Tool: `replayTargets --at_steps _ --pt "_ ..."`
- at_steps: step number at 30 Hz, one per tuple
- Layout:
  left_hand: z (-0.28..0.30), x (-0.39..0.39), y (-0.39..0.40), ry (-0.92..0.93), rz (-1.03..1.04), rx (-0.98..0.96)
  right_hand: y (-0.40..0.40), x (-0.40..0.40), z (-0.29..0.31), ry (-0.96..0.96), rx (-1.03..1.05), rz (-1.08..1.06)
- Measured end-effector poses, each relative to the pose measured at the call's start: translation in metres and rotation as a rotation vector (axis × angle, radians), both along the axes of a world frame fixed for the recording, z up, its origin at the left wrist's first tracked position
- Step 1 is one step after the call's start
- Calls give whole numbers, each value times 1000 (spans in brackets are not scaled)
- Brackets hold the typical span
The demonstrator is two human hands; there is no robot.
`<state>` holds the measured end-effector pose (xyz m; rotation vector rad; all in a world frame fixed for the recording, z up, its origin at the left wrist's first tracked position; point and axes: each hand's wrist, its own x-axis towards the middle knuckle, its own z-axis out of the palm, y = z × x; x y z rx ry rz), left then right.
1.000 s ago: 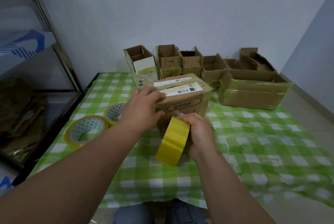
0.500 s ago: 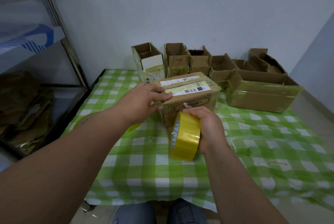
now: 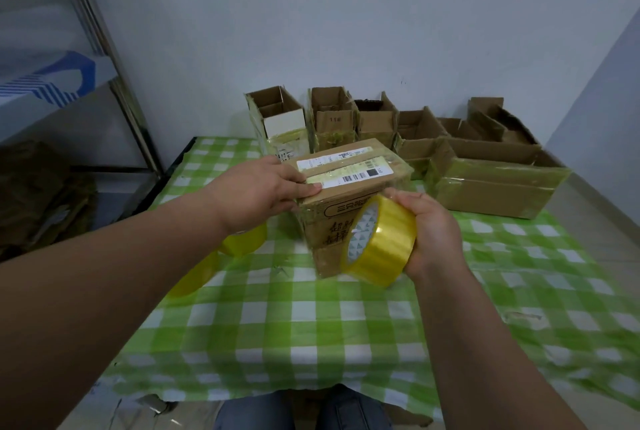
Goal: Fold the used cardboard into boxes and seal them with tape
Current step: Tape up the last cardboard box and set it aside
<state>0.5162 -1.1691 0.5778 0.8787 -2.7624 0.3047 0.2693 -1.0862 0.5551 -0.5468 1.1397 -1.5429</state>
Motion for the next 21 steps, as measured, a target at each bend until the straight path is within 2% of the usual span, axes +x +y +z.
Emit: replayTargets --at_steps 4,9,11,14,16,21 --pt "0 -2 -3 7 -53 -44 -13 -21 6 26 16 -87" --pt "-7 -5 -5 43 -46 -61 -21 -28 9 47 101 -11" --pt "-8 -7 -2 74 29 17 -22 -28 5 15 110 27" --pt "-15 -3 4 138 189 236 -19 -28 -2 -18 93 41" --pt "-21 -3 15 314 256 366 -17 -31 -4 -28 86 25" --pt "-30 -26 44 953 543 668 -8 -28 -1 18 59 45"
